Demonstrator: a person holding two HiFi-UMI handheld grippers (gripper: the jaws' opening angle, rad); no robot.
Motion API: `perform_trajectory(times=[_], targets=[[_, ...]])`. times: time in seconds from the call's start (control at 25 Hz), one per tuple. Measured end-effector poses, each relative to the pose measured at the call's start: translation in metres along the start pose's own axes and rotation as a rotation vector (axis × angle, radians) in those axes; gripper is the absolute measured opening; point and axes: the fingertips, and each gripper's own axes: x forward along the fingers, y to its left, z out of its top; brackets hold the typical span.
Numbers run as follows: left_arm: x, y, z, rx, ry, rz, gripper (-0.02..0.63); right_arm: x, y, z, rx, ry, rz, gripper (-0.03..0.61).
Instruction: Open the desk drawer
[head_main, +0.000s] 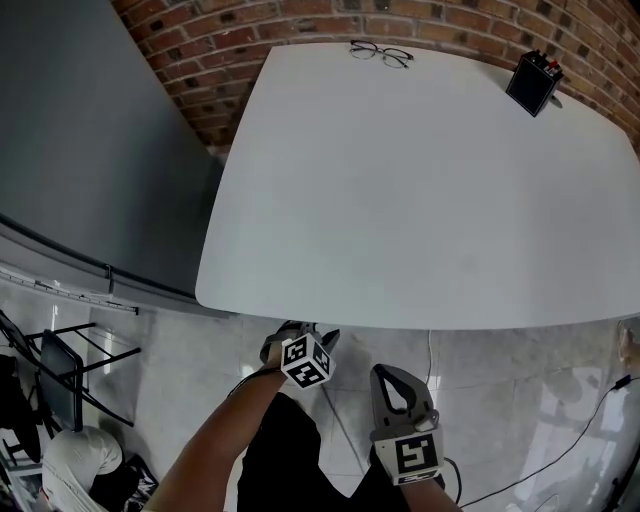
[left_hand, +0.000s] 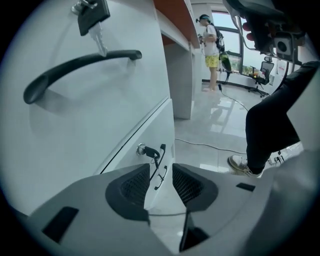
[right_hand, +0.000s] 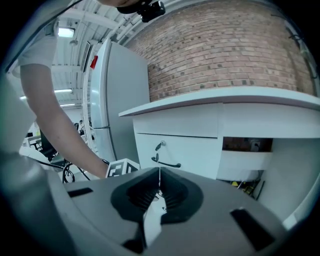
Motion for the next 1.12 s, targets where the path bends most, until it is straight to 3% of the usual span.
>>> perform_trajectory(times=[0.16, 0.52, 0.72, 0.84, 0.96, 1.04, 1.12], targets=[[0.014, -0.002, -0.006, 0.056, 0.025, 0.011, 0.132, 0.016, -0.002, -0.011, -0.006, 0.003, 0.019, 0.015], [0.037, 0.006, -0.015, 0.069, 0.05, 0.02, 0.132, 0.033, -0.006, -0.03, 0.006, 0.026, 0.05, 0.015], [0.052, 0.001, -0.023, 0.16, 0.077, 0.006, 0.13, 0.037, -0.003, -0.04, 0.014, 0.037, 0.053, 0.015], [0.056, 0.005, -0.023, 0.175, 0.062, 0.041, 0.112, 0.038, -0.005, -0.044, 0.024, 0.04, 0.05, 0.015], [0.062, 0.006, -0.02, 0.261, 0.102, 0.094, 0.034, 0.035, -0.005, -0.05, 0.035, 0.057, 0.045, 0.015], [0.065, 0.007, -0.018, 0.319, 0.127, 0.11, 0.029, 0.034, -0.005, -0.049, 0.042, 0.059, 0.038, 0.015], [0.065, 0.007, -0.018, 0.324, 0.128, 0.104, 0.025, 0.032, -0.006, -0.049, 0.048, 0.062, 0.032, 0.015]])
